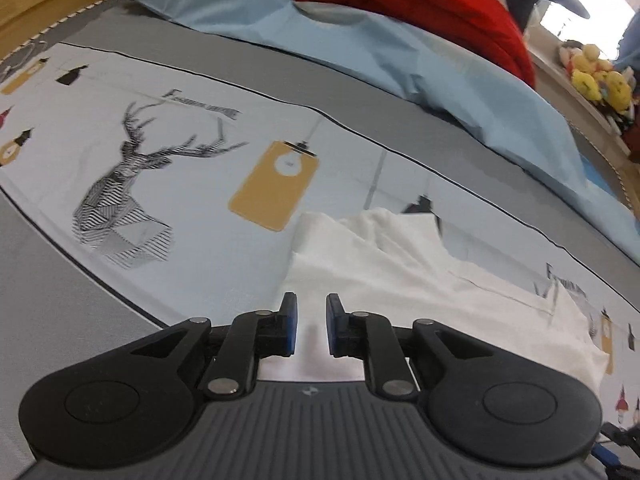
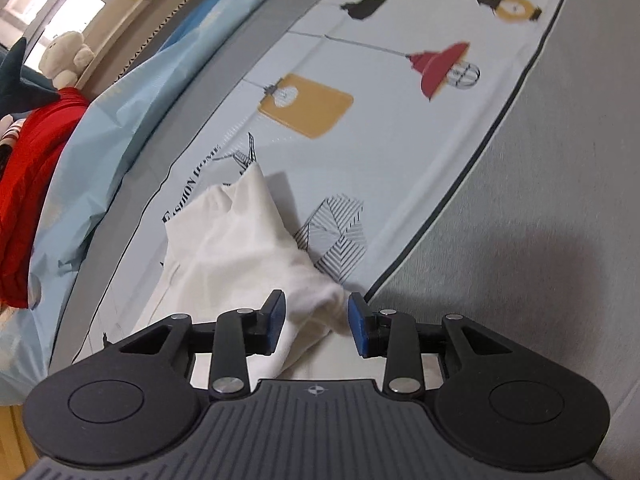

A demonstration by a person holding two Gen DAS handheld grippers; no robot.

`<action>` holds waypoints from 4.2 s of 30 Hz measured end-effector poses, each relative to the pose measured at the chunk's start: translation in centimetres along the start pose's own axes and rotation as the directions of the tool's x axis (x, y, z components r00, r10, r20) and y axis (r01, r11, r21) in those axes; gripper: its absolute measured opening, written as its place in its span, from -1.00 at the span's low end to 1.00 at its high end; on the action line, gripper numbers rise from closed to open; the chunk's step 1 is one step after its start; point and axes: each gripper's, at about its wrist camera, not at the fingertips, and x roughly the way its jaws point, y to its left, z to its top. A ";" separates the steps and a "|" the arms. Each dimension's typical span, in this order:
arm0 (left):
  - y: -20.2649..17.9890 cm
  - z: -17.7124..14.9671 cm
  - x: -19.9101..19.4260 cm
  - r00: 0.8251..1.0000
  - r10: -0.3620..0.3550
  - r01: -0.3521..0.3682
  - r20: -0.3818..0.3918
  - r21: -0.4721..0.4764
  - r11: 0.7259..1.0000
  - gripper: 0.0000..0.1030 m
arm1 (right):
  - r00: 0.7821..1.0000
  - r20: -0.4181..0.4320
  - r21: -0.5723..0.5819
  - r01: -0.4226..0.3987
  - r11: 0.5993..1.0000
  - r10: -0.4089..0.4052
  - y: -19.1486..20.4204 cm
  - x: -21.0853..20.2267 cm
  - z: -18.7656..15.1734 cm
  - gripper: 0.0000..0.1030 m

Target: Fold small clothes

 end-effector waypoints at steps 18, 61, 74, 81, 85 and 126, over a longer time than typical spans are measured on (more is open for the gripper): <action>-1.9 -1.7 2.2 0.984 -0.129 0.134 -0.121 0.039 0.990 -0.69 | 0.970 0.241 -0.088 0.036 0.996 -0.014 1.4 -3.2 -1.0 -0.86; 9.6 -22.9 -16.8 0.968 -0.149 0.199 -0.204 0.253 0.947 -0.26 | 0.988 0.120 -0.494 -0.026 0.869 0.099 -16.1 -22.4 -12.9 -0.53; 14.4 -24.8 -13.9 0.963 -0.067 0.095 -0.262 0.096 0.991 -0.26 | 0.996 -0.017 -0.516 0.065 0.854 -0.086 -17.7 -17.4 -14.3 -0.53; 13.8 -25.7 -12.7 0.948 -0.036 0.086 -0.315 0.146 0.986 -0.49 | 0.983 -0.060 -0.516 0.118 0.848 -0.173 -18.5 -15.2 -14.5 -0.47; 13.4 -26.0 -11.9 0.948 -0.008 0.069 -0.319 0.182 0.981 -0.58 | 0.976 -0.078 -0.537 0.132 0.833 -0.205 -18.6 -14.5 -14.8 -0.27; 13.3 -26.1 -12.0 0.952 -0.001 0.068 -0.305 0.209 0.976 -0.85 | 0.979 -0.112 -0.604 0.070 0.794 -0.171 -17.7 -14.8 -16.3 -0.85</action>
